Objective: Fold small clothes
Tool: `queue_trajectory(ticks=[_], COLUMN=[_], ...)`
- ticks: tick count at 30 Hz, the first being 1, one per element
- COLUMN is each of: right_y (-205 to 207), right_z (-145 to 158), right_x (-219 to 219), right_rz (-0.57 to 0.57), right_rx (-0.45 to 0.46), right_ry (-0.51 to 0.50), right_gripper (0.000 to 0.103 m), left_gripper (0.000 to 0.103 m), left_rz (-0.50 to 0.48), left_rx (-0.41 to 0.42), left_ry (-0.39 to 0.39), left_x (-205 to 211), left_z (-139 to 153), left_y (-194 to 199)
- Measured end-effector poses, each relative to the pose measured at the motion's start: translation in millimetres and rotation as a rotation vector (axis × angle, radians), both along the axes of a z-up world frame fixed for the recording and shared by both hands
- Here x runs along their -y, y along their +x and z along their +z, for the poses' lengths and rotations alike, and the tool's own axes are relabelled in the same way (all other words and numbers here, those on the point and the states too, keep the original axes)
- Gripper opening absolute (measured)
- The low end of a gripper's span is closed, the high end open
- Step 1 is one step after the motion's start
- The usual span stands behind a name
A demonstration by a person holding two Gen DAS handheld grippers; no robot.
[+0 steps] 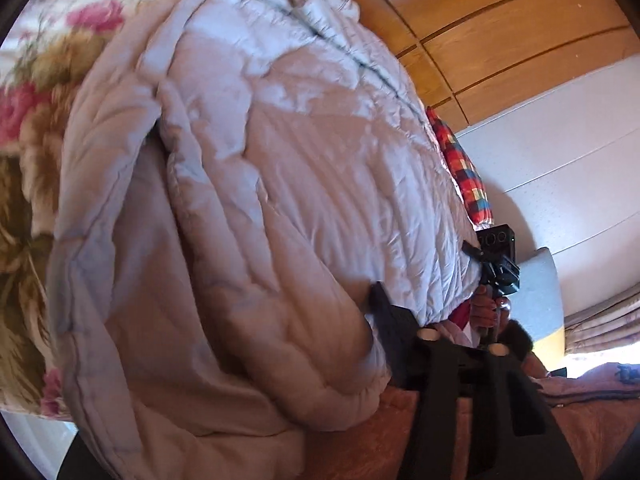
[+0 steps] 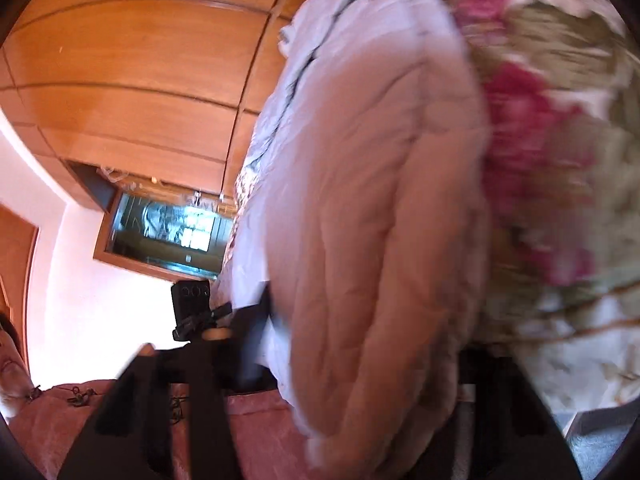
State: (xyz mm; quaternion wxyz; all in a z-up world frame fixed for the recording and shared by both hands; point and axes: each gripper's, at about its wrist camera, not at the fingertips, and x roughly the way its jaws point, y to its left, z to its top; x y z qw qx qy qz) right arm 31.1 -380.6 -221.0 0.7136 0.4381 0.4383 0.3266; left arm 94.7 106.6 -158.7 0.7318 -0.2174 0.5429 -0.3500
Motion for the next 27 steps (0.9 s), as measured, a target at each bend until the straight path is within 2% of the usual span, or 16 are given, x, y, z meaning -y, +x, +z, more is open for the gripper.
queue_trajectory(ticks=[3,6,9,15,20,24,27], right_y=[-1.5,-6.3,-12.1,-16.3,-32.4,-63.4,-92.5], right_z=[17.6,37.9,57.5,70.0,80.8,98.1,109.9], right_x=[3.0,12.3,15.9,11.5,17.1,18.9,19.5], right_rz=[-0.027,-0.074,-0.104,-0.116,-0.088,-0.06,-0.045], right_rx=[0.059,0.13,0.185,0.232,0.259,0.31,0.372], right_ry=[0.006,0.037,0.056,0.051,0.098,0.16,0.245], right_gripper=[0.022,0.02,0.019,0.018,0.018,0.018,0.019], left_gripper=[0.028,0.022,0.019,0.016,0.016,0.016,0.016], left_rz=[0.031,0.062,0.067,0.087,0.068,0.035,0.007], left_rx=[0.03,0.047,0.076,0.097,0.093,0.089,0.12], left_ry=[-0.03,-0.077,-0.105,-0.181,-0.256,-0.373,-0.501], left_x=[-11.2,-19.1,-18.8,-24.7,-29.4,-37.5,-47.3], left_z=[14.0,26.8,38.8,52.8,72.2,103.6,129.2], left_y=[0.5,-0.7,-4.1,-14.2,-22.7,-38.5,-56.3])
